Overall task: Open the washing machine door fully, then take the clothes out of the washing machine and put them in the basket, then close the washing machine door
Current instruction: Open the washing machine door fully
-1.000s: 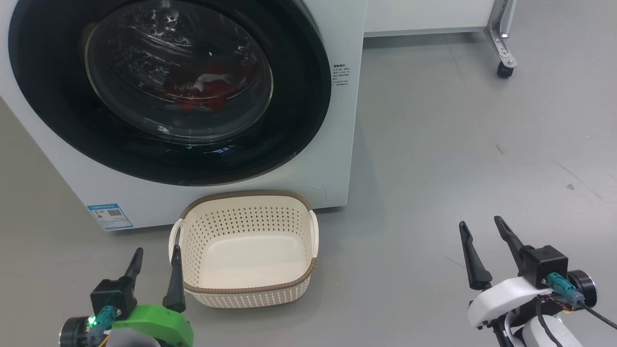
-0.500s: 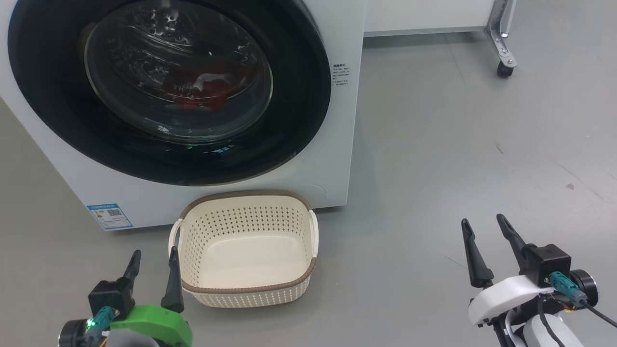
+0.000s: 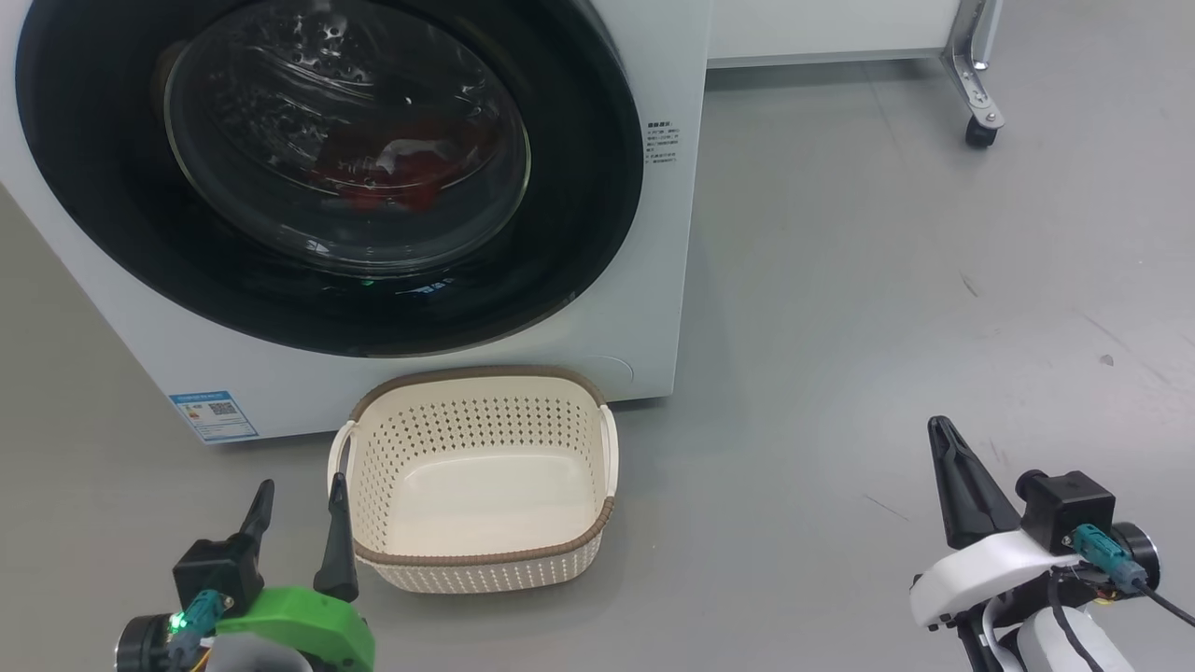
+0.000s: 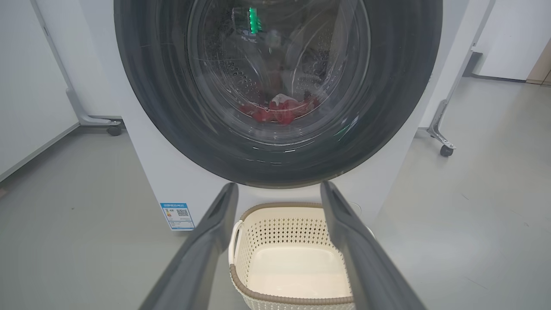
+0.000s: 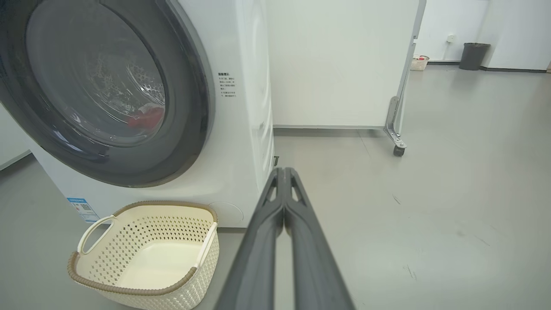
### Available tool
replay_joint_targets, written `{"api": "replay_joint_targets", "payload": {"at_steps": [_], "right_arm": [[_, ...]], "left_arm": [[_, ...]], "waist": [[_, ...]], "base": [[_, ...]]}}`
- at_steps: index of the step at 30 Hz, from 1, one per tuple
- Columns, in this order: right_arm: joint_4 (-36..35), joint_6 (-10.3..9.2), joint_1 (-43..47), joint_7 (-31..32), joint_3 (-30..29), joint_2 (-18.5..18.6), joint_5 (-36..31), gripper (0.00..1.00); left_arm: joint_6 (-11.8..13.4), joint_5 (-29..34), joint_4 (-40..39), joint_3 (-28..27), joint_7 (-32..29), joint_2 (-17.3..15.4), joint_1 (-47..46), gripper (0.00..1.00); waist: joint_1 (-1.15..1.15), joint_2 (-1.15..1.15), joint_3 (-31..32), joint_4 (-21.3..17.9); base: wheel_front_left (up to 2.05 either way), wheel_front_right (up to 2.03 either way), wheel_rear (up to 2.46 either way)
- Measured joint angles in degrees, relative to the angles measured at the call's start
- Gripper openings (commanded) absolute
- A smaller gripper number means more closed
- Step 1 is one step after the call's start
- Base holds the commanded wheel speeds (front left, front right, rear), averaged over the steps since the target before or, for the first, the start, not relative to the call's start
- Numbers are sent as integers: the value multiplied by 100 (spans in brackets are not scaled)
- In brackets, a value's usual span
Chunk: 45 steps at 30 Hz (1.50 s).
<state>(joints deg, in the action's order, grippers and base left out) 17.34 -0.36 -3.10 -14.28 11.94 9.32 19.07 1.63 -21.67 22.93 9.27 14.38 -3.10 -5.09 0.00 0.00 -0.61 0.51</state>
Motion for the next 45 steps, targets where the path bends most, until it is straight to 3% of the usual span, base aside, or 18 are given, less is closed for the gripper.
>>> {"api": "replay_joint_targets", "payload": {"at_steps": [6, 10, 15, 22, 29, 33, 37, 45], "right_arm": [[3, 125, -1, 0, -331, -221, 478, 0], [54, 339, -5, 0, -682, -597, 1406, 0], [103, 578, -232, 142, -1069, -715, 2571, 0], [152, 682, -880, 904, -1477, -714, 4414, 0], [187, 683, -1636, 2034, -1626, -698, 6043, 0], [141, 682, -2131, 2680, -1631, -672, 6650, 0], [82, 664, -2610, 3234, -1621, -657, 6996, 0], [-35, 292, -3584, 3969, -1572, -334, 7201, 0]], "left_arm": [[-26, 10, -33, -4, 0, 7, -52, 100], [-42, 20, -104, -5, 0, 18, -127, 100], [-43, 71, -159, -7, 5, 24, -227, 100], [-77, 180, -280, 10, 5, 35, -433, 100], [-94, 222, -407, 20, 5, 46, -655, 100], [-100, 264, -499, 49, 7, 57, -789, 100], [-143, 289, -578, 116, 7, 69, -966, 100], [-151, 349, -779, 208, 7, 93, -1386, 100]], "waist": [[0, 0, -85, 22], [0, 0, -189, 44], [0, 0, -360, 77], [0, 0, -662, 148], [0, 0, -1006, 260], [0, 0, -1223, 331], [0, 0, -1461, 410], [0, 0, -1977, 593]], "base": [[0, 0, 0], [0, 0, 0], [0, 0, 0], [0, 0, 0], [0, 0, 0], [0, 0, 0], [0, 0, 0], [0, 0, 0]]}}
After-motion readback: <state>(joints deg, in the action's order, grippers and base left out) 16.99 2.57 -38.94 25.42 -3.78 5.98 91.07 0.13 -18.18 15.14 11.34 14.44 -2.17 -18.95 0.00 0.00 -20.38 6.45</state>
